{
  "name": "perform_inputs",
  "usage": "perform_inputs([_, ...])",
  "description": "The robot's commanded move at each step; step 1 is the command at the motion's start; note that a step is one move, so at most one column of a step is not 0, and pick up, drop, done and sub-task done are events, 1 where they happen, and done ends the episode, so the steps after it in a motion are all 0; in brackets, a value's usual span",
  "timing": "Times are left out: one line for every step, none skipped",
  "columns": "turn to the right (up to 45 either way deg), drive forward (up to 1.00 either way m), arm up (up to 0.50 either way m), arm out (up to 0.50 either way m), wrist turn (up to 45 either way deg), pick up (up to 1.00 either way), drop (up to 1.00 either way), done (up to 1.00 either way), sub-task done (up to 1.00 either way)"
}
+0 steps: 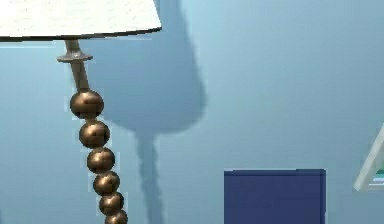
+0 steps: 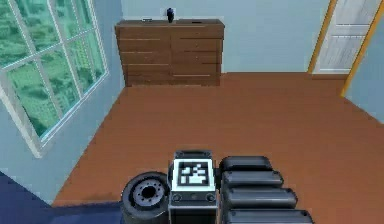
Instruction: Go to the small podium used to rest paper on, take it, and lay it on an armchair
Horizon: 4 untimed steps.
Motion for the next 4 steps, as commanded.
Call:
perform_inputs([-45.0, 0.0, 0.0, 0.0, 0.0, 0.0, 0.0, 0.0, 0.0])
perform_inputs([0.0, 0.0, 0.0, 0.42, 0.0, 0.0, 0.0, 0.0, 0.0])
perform_inputs([0.0, 0.0, 0.0, 0.0, 45.0, 0.0, 0.0, 0.0, 0.0])
perform_inputs([0.0, 0.0, 0.0, 0.0, 45.0, 0.0, 0.0, 0.0, 0.0])
